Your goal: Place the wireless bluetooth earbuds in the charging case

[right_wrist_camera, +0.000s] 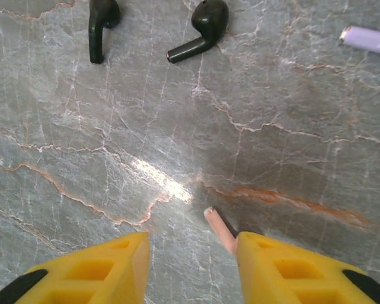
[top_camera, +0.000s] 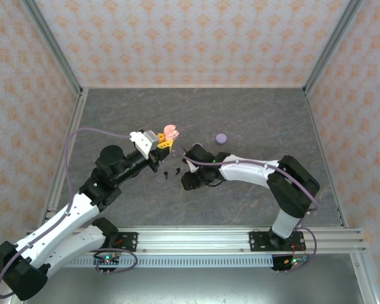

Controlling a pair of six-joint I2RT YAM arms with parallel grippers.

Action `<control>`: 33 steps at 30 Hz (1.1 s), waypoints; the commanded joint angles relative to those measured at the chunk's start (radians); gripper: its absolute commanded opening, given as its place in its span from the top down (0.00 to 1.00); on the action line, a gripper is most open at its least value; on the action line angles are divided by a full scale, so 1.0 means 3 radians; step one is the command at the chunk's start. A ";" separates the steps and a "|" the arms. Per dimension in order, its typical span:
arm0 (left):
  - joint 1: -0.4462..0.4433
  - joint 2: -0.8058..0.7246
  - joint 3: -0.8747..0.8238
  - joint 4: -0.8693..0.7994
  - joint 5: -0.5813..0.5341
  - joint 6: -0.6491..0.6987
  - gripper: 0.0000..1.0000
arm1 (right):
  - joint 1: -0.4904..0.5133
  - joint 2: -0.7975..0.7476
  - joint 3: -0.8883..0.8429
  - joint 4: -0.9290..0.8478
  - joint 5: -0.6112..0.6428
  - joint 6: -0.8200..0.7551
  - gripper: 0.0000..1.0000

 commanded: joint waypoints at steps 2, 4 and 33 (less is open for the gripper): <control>-0.0007 -0.0092 -0.0030 -0.0017 -0.0091 0.0068 1.00 | 0.0005 -0.0251 -0.0008 -0.0175 0.0216 -0.0034 0.57; -0.0003 -0.0110 -0.0044 -0.0013 -0.0098 0.0064 1.00 | -0.0002 -0.0199 -0.0017 -0.0213 0.0297 -0.0011 0.56; 0.0011 -0.0147 -0.0077 -0.0039 -0.0127 0.0047 1.00 | 0.0133 0.0562 0.0382 -0.0292 0.0823 0.0069 0.51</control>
